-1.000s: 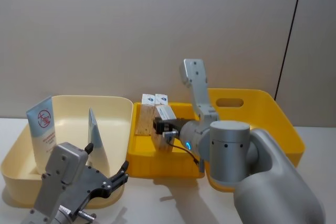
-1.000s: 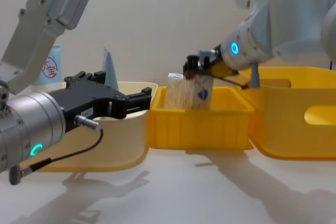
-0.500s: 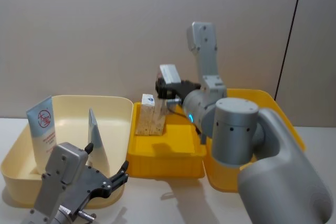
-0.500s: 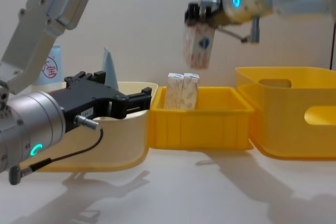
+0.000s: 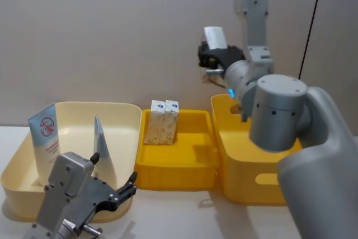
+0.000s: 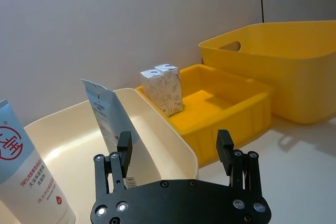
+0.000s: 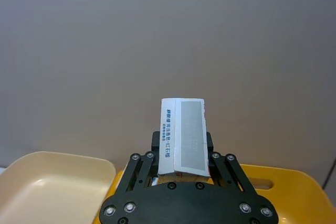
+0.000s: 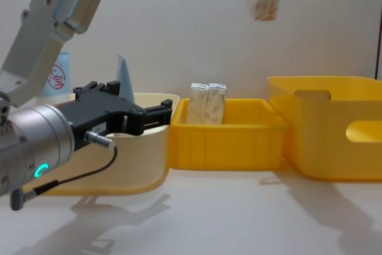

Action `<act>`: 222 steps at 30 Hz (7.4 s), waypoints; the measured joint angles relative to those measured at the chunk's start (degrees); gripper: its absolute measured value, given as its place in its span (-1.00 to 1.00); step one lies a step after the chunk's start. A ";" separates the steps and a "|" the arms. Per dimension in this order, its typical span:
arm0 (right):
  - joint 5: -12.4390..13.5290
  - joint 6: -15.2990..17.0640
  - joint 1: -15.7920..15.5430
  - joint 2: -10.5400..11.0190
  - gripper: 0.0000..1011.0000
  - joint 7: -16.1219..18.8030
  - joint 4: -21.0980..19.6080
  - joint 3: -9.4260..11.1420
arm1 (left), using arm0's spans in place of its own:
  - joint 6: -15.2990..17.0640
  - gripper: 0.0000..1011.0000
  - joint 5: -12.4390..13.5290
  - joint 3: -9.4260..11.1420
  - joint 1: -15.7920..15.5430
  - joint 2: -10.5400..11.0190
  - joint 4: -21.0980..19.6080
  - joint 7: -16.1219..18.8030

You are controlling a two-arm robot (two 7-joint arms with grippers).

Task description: Bimanual collaborative sorting of washing and personal care products

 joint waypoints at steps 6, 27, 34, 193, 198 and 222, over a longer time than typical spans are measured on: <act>-1.21 1.53 0.79 1.51 -0.19 -1.34 0.02 1.43 | 0.00 0.98 0.00 0.00 0.00 0.00 0.00 0.00; -1.41 11.92 2.18 4.78 -0.19 -1.03 4.75 5.91 | 0.00 0.98 0.00 0.00 0.00 0.00 0.00 0.00; -0.70 15.53 1.86 5.18 -0.19 0.21 5.06 6.69 | 0.00 0.98 0.00 0.00 0.00 0.00 0.00 0.00; -5.37 15.85 -6.70 3.01 0.98 5.27 -6.08 5.81 | -1.12 0.98 -1.59 -5.29 -13.11 -8.38 19.65 -4.16; -5.43 16.28 -6.68 3.06 0.98 5.63 -5.89 5.90 | -1.28 0.91 -1.41 -5.17 -14.20 -8.74 21.00 -4.75; -5.59 17.05 -6.64 3.20 0.98 6.22 -5.50 6.04 | -1.48 -0.45 -1.14 -4.98 -15.89 -9.30 23.10 -5.66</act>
